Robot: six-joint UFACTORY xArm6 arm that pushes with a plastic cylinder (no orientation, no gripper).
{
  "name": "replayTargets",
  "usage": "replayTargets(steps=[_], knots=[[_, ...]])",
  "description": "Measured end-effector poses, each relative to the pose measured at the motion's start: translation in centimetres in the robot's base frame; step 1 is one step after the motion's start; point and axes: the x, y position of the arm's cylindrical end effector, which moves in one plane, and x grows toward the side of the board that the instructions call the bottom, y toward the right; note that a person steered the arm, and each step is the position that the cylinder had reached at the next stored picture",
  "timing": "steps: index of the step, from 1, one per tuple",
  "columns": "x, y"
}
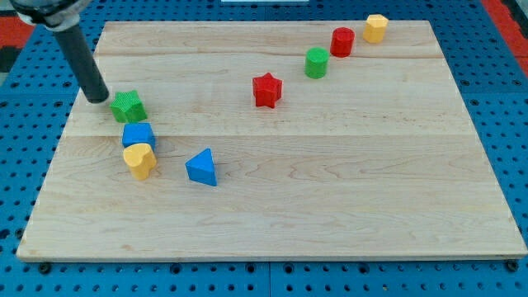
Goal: Move the yellow hexagon right to the red star
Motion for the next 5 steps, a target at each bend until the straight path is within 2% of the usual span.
replayTargets(steps=[1,2,3,5], knots=[[-0.2,6.4],[-0.7,6.0],[-1.2,1.5],[1.5,10.1]])
